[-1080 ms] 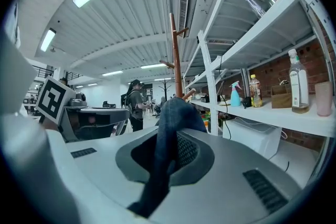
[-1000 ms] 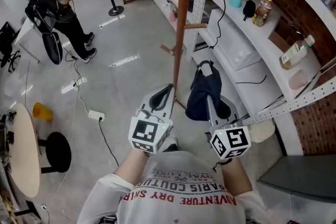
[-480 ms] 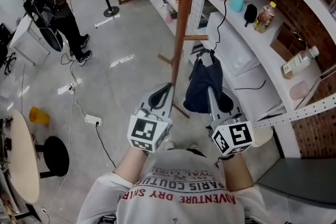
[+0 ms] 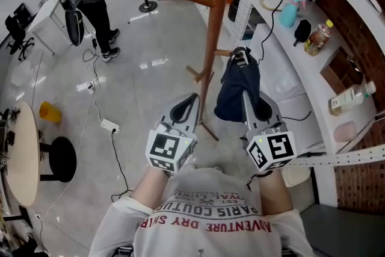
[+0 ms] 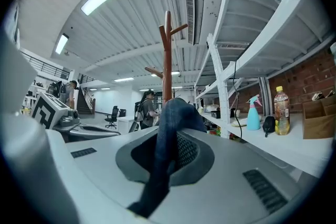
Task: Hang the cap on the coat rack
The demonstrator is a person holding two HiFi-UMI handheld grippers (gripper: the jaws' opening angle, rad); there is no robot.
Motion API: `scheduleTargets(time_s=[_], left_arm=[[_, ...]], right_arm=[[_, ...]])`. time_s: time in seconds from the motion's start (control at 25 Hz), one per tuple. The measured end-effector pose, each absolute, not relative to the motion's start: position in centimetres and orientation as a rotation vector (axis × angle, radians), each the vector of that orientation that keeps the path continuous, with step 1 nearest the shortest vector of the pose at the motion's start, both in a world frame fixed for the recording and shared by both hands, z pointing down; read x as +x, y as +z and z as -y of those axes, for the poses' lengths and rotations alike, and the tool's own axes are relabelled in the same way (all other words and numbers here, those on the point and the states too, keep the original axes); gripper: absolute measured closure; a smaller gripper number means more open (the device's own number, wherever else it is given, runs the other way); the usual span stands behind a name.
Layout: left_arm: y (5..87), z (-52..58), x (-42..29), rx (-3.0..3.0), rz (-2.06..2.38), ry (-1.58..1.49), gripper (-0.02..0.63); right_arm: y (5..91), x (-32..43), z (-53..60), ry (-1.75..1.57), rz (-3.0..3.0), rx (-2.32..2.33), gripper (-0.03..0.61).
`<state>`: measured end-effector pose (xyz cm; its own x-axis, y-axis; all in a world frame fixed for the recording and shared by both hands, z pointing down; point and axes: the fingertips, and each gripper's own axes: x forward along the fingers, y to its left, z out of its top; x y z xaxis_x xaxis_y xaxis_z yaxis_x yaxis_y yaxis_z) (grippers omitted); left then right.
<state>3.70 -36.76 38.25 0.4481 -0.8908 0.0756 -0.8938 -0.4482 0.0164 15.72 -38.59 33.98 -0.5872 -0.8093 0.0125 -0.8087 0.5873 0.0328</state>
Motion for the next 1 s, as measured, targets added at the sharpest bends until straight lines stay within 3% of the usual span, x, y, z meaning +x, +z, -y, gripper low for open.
scheduleTargets(time_s=[1.0], left_arm=[[41.5,38.2,1.9,2.429,1.787,0.161,0.609]], right_arm=[[43.0,12.2,45.7,0.220,2.756,1.149,0.554]])
